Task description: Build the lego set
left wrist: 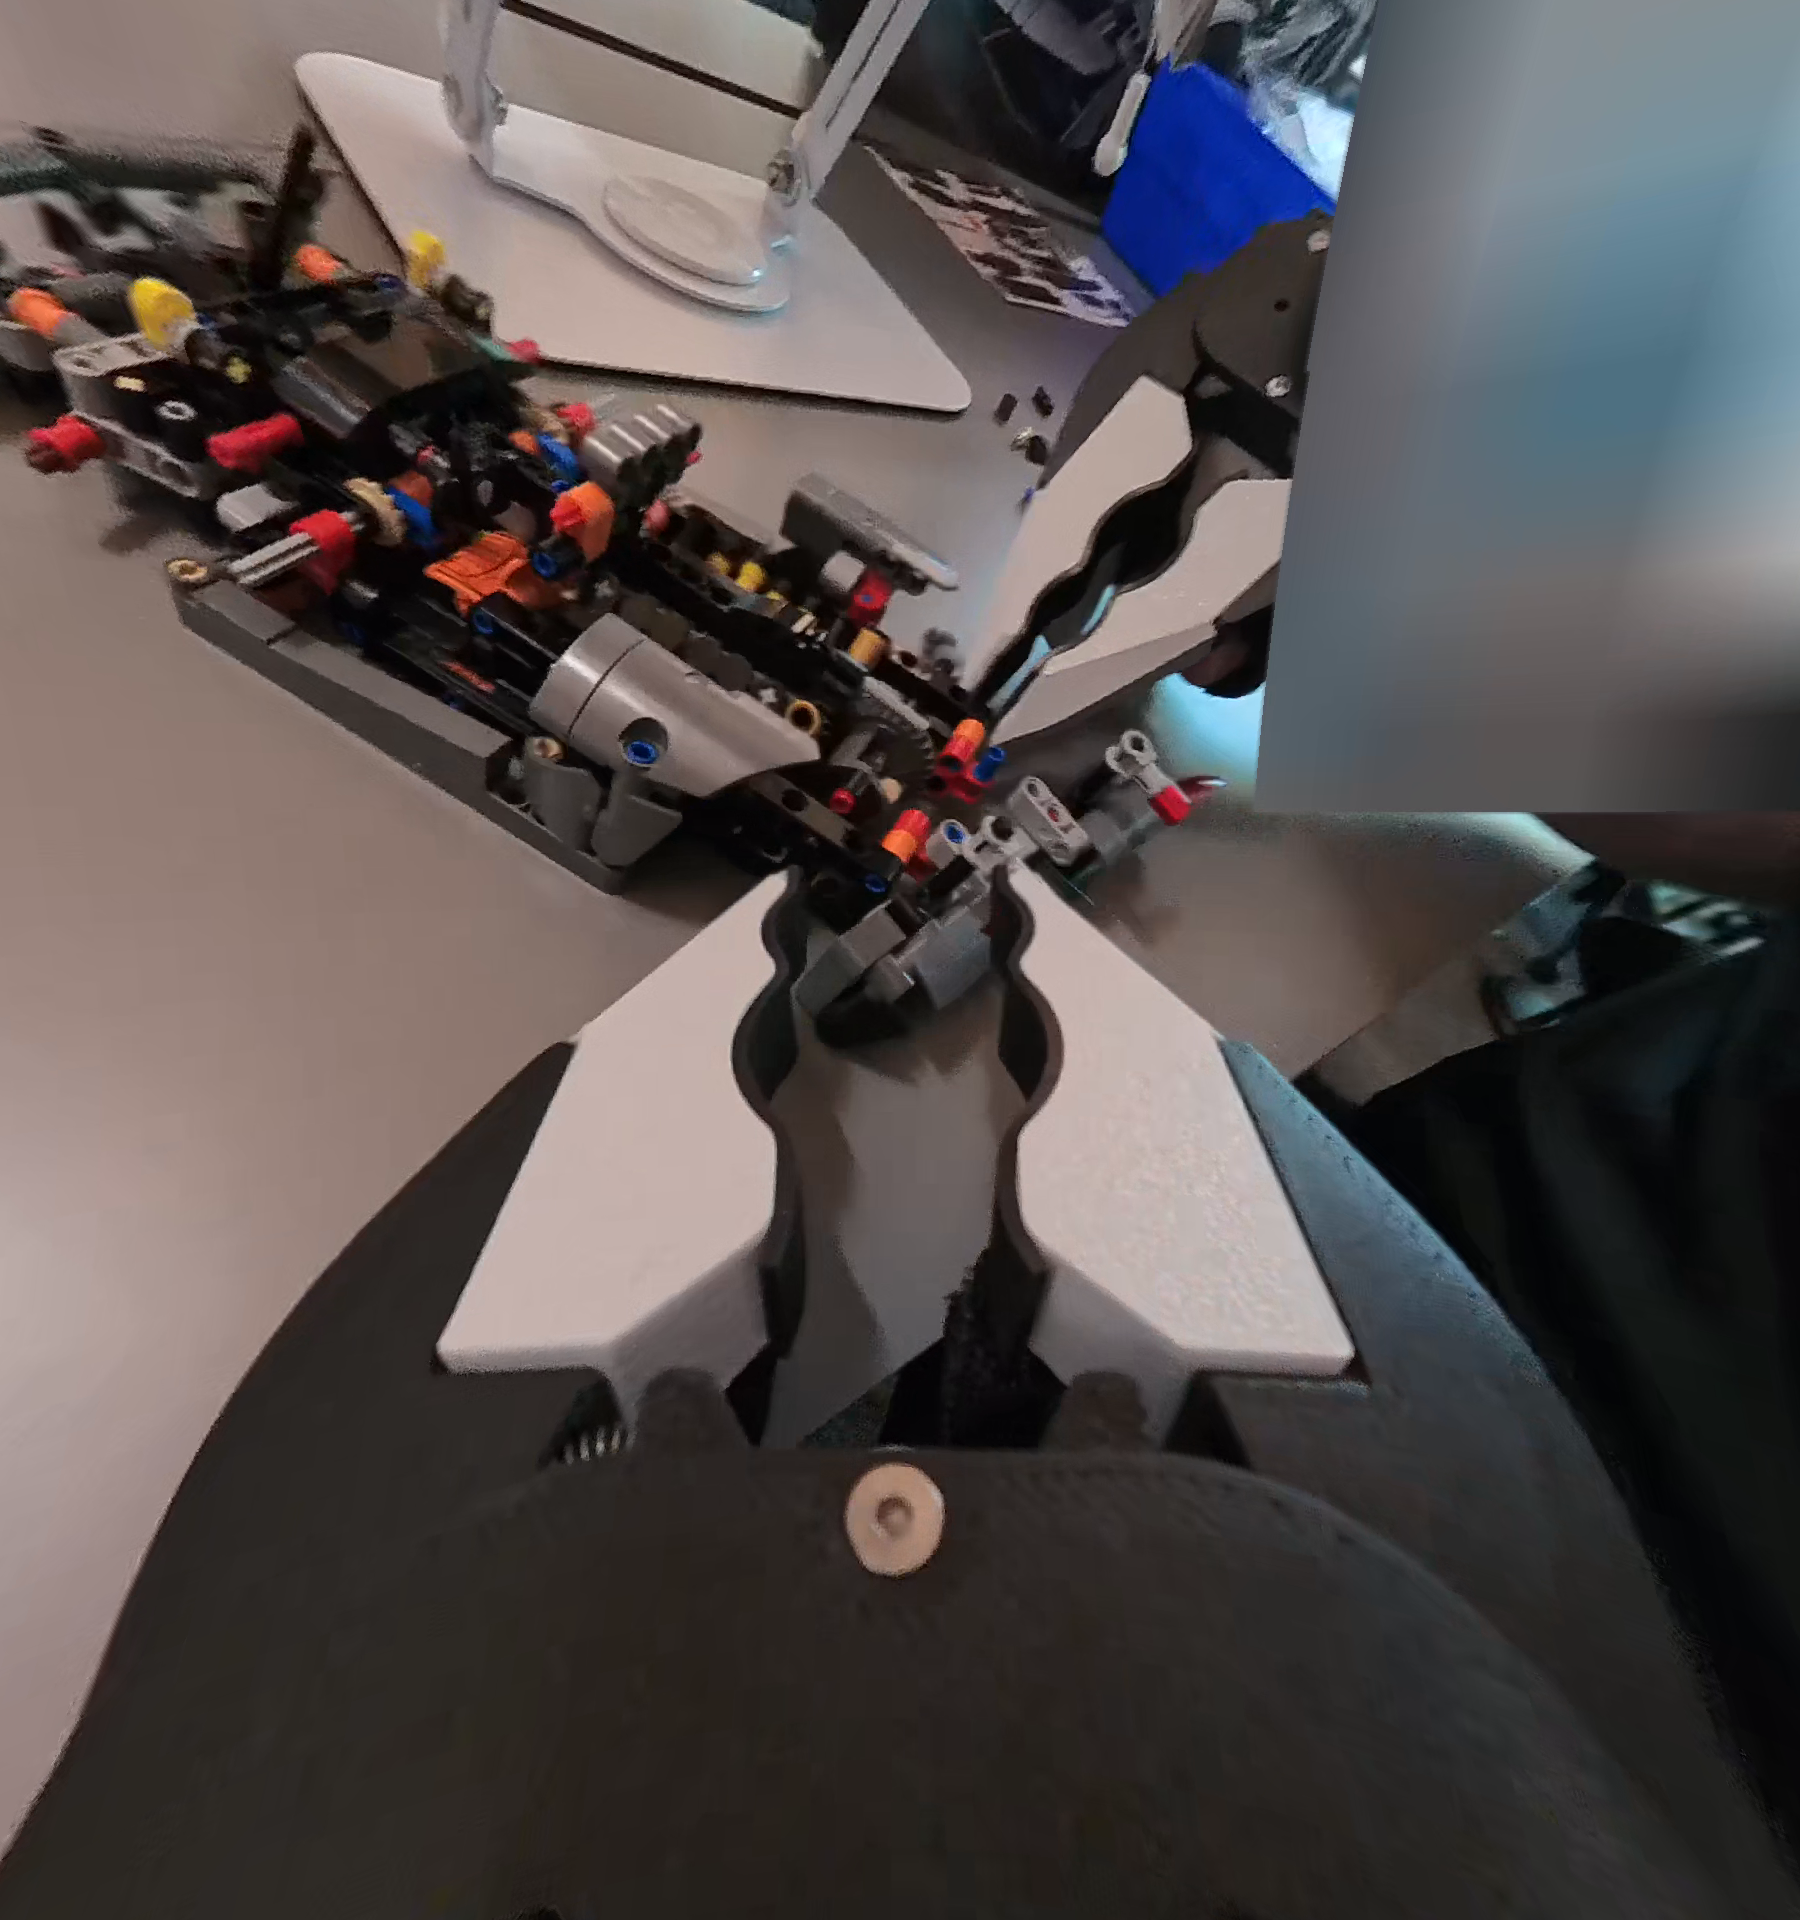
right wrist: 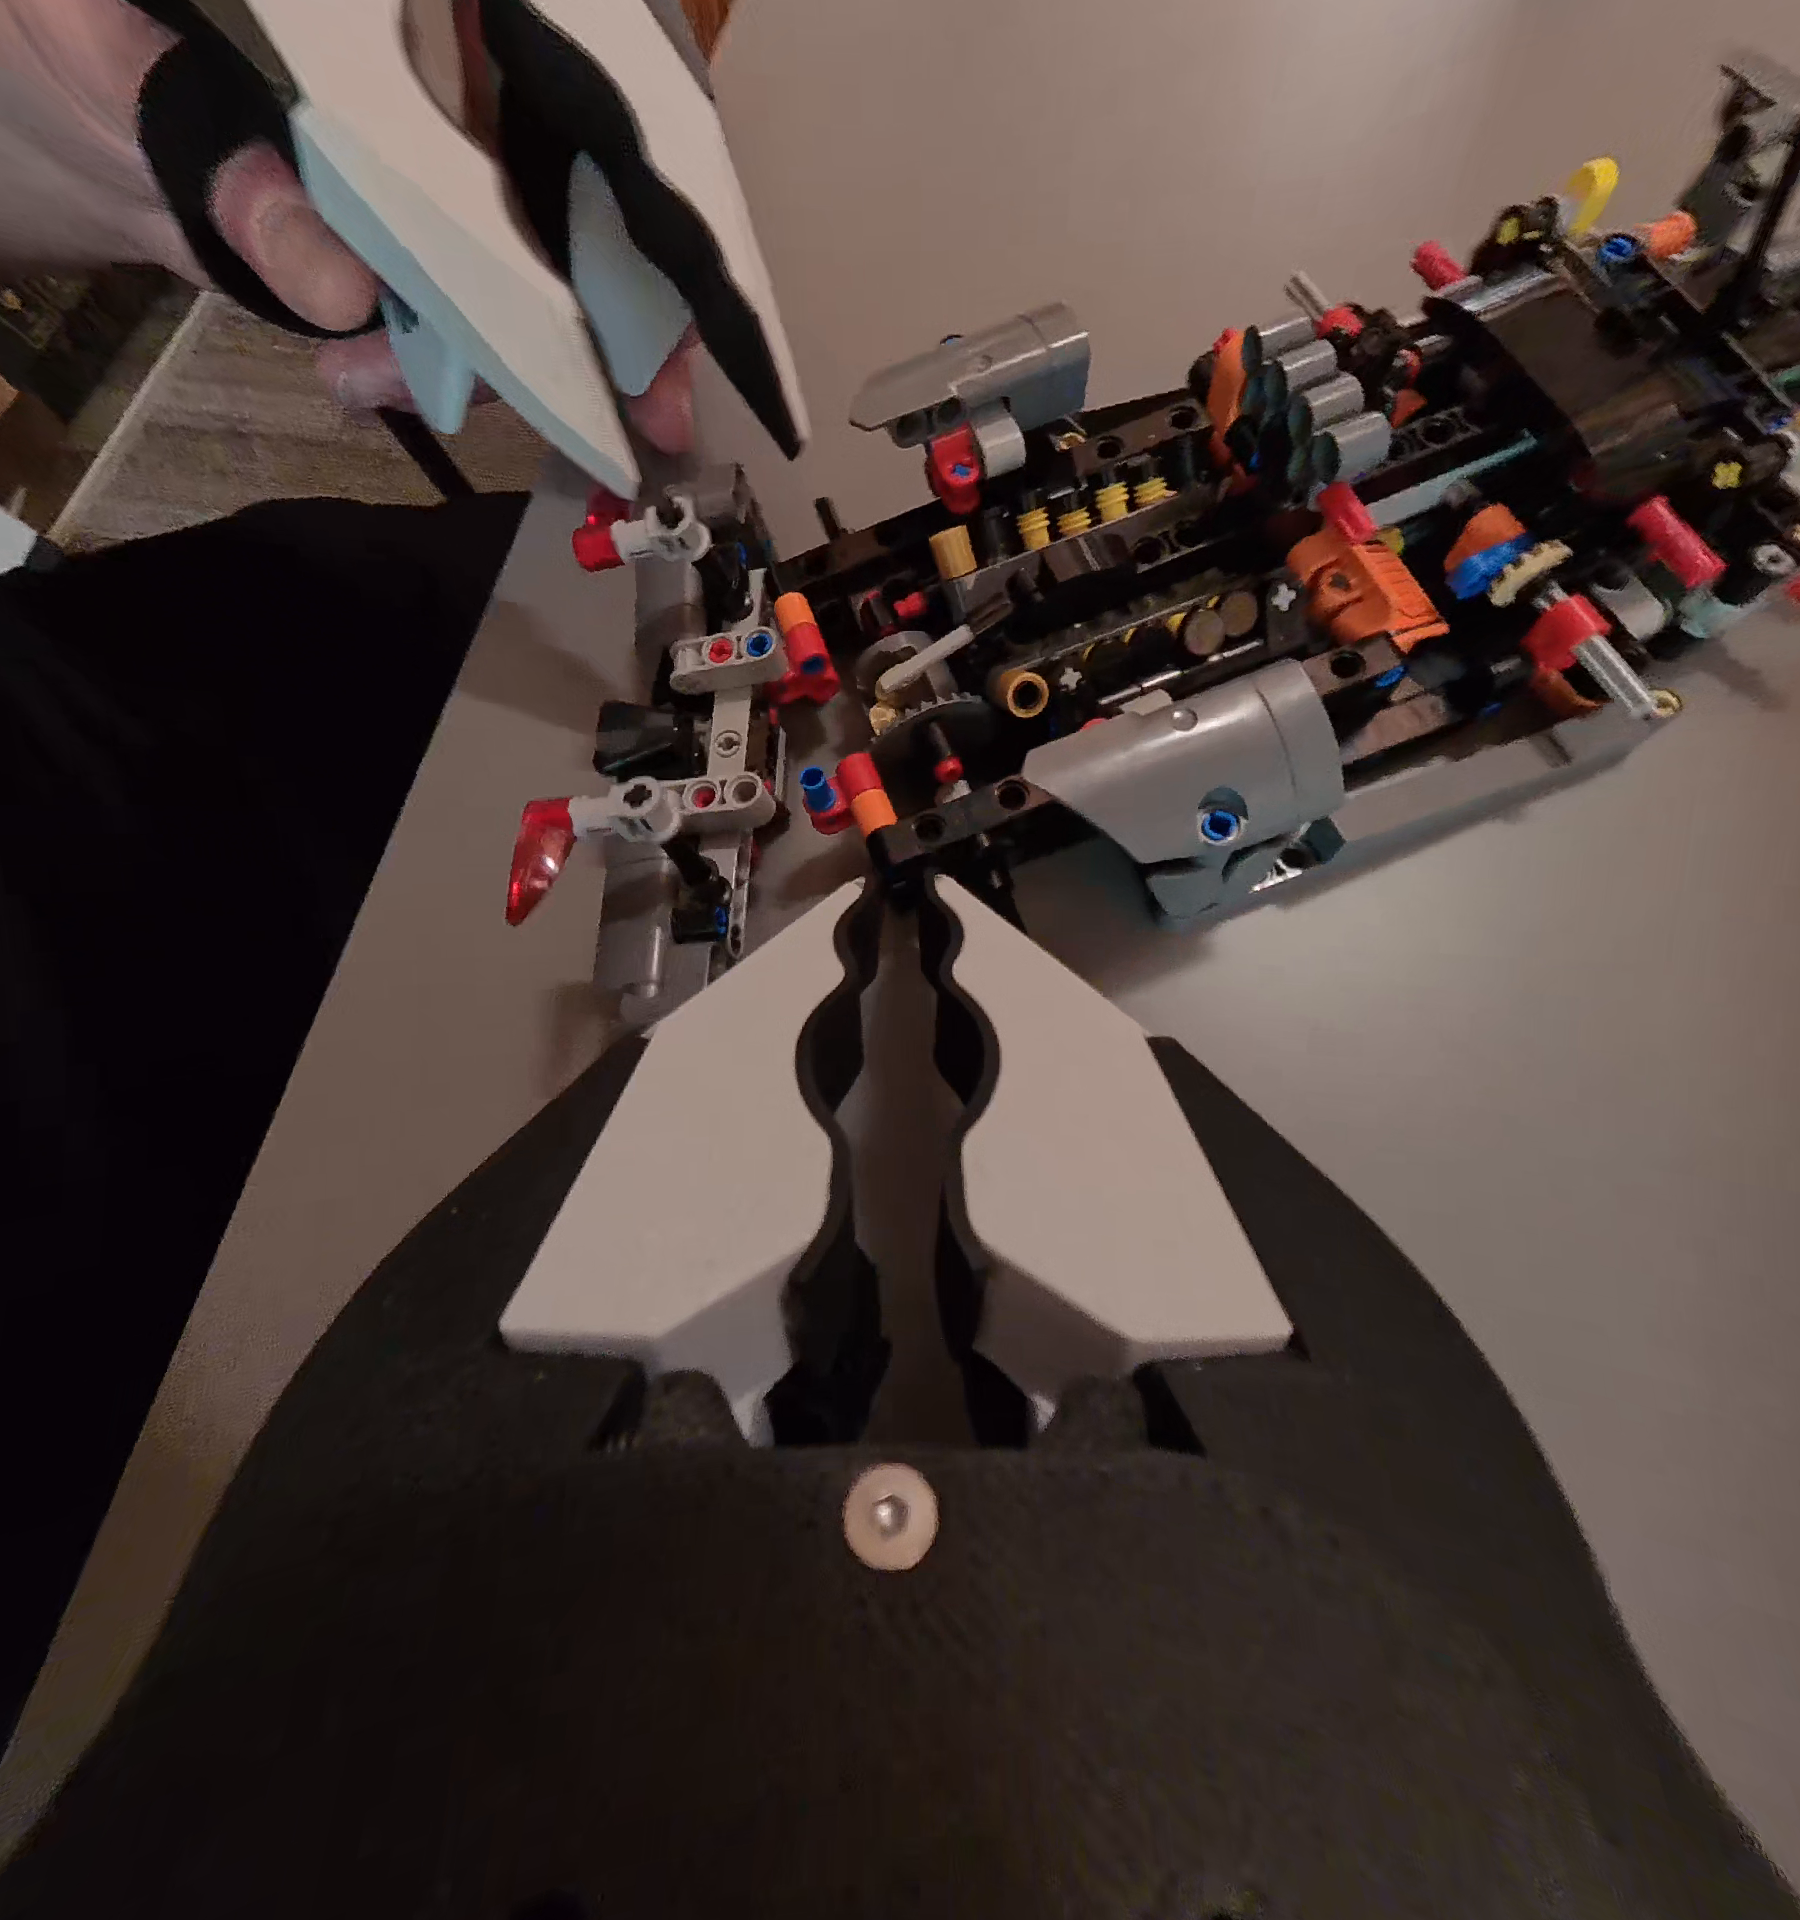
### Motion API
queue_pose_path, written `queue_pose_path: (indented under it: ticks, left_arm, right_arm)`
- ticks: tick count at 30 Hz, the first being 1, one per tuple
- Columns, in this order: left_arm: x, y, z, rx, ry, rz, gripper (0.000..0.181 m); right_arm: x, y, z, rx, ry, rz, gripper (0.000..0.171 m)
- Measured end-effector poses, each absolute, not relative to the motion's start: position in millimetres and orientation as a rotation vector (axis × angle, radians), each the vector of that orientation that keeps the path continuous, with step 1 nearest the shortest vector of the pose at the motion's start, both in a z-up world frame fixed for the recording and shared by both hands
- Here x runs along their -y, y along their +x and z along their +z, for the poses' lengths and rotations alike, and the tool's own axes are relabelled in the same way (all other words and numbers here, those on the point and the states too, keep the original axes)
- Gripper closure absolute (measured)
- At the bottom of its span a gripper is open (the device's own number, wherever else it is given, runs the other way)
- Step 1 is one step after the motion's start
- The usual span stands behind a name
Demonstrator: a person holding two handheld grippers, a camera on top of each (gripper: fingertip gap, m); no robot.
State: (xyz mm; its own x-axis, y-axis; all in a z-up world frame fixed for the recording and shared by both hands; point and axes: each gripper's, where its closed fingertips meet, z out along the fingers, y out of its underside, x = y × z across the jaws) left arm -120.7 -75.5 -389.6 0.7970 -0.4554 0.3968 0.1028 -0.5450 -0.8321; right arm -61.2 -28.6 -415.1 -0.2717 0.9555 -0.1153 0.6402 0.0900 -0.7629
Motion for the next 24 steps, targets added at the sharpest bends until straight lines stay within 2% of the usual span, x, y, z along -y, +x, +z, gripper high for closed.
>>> queue_pose_path:
  ticks: [7,24]
  left_arm:
    - [80,-143,-394,-0.21,-2.07,-0.667,0.155]
    - [73,-150,-396,-0.175,-2.092,-0.654,0.16]
  right_arm:
    - [42,-74,-416,2.054,-1.426,1.034,0.168]
    - [30,-72,-408,2.042,-1.328,0.983,0.163]
